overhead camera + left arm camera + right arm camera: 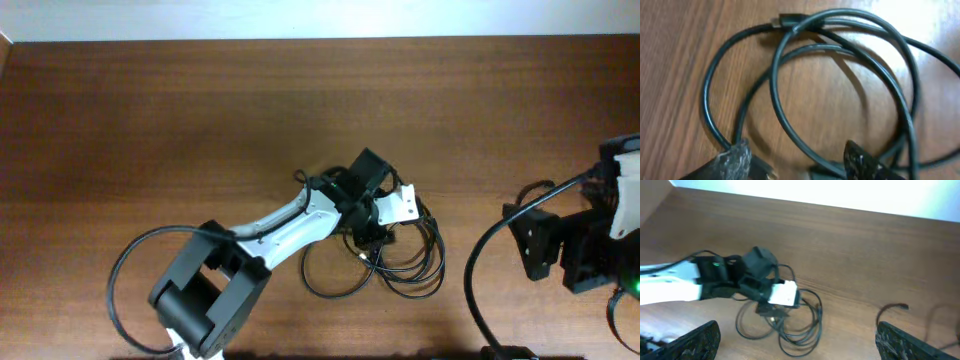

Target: Untangle cables

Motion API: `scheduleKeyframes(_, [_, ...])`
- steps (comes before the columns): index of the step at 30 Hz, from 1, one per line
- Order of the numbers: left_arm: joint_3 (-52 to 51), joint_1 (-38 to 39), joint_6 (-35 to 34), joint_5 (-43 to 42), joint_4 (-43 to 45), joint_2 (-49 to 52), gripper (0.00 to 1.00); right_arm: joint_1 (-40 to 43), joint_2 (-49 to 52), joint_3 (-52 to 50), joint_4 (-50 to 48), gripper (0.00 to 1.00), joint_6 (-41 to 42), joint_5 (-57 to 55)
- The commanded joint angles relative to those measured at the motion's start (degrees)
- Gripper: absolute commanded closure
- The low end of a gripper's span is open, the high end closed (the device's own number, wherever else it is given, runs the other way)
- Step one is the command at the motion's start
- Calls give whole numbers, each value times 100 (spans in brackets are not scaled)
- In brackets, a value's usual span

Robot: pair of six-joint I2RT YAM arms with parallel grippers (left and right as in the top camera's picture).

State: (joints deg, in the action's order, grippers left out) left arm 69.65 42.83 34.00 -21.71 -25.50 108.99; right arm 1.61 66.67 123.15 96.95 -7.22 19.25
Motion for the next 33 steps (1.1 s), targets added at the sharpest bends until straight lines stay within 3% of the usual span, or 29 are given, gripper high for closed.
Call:
scheduleKeyframes(1, [28,42,-35,57,389,492,43,-11,-44,-24,37,1,44,328])
scheduleKeyframes(4, [28,44,-490,55,848,870,46,-11,-96,-26,37,1,42,520])
scheduleKeyframes(5, [28,44,-503,57,876,887,57,-11,-96,-39,37,1,44,520])
scheduleKeyframes(6, [31,42,-501,83,949,887,82,-11,-107,-181,37,1,44,520])
scheduleKeyframes(7, [33,42,-503,302,1016,885,98,-11,-151,-470,37,1,42,518])
scheduleKeyframes(8, [48,42,-501,514,1049,885,100,-11,-186,-769,37,1,17,514])
scheduleKeyframes(11, [293,-131,-455,2009,826,533,100,-11,-186,-1088,33,0,0,428])
scheduleKeyframes(18, [1019,-1624,-437,1869,778,-2562,100,-11,-105,-1185,33,0,0,411])
scheduleKeyframes(19, [1019,-1838,-437,1434,780,-2802,100,-11,-87,-1335,28,0,0,411])
scheduleKeyframes(22, [1019,-1926,-439,-162,955,-3224,100,-11,-90,-1528,22,0,0,413])
scheduleKeyframes(23, [1019,-1928,-439,-177,1233,-3309,100,-11,-90,-1528,22,0,0,413])
scheduleKeyframes(25, [1019,-1937,-487,1185,1602,-3412,100,-11,-90,-1528,28,0,0,415])
scheduleKeyframes(29, [1038,-1937,-614,1646,1867,-3412,100,-72,-50,-1591,28,1,-125,492])
scheduleKeyframes(31, [1056,-1937,-616,1663,1790,-3412,100,-562,20,-2041,-39,1,-697,728])
scheduleKeyframes(33, [1054,-1937,-616,1665,1550,-3412,100,-1193,61,-3029,-717,0,-1360,713])
